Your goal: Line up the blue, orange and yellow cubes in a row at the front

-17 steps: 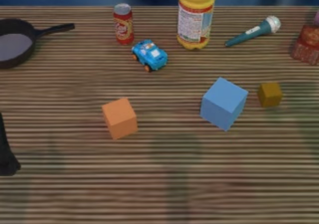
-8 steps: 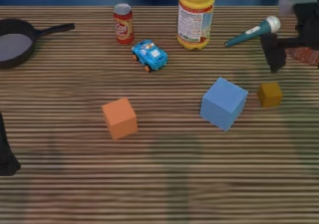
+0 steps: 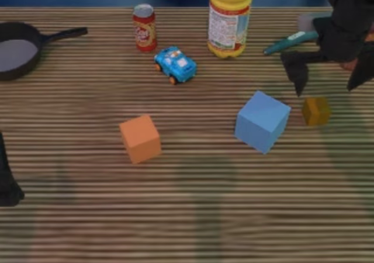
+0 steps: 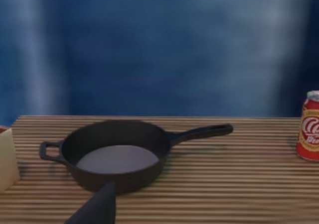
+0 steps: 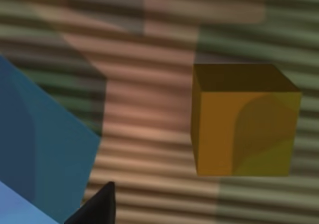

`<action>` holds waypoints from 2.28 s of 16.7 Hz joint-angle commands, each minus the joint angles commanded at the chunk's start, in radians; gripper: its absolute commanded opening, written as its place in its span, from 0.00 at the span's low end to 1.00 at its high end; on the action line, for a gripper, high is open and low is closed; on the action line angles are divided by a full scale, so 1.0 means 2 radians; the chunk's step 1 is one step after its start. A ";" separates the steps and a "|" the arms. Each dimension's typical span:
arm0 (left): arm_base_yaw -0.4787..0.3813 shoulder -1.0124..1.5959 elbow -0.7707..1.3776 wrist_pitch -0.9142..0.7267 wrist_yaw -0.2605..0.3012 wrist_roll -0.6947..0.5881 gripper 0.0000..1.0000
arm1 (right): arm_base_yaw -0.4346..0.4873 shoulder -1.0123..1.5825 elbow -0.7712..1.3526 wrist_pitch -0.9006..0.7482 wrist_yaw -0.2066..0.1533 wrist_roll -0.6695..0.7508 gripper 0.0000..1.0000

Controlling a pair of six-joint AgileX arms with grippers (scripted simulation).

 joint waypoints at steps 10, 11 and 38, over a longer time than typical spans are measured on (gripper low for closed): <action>0.000 0.000 0.000 0.000 0.000 0.000 1.00 | 0.000 0.022 -0.059 0.085 0.000 0.000 1.00; 0.000 0.000 0.000 0.000 0.000 0.000 1.00 | 0.000 0.029 -0.074 0.108 0.000 0.000 1.00; 0.000 0.000 0.000 0.000 0.000 0.000 1.00 | 0.001 0.044 -0.106 0.150 0.000 0.001 0.00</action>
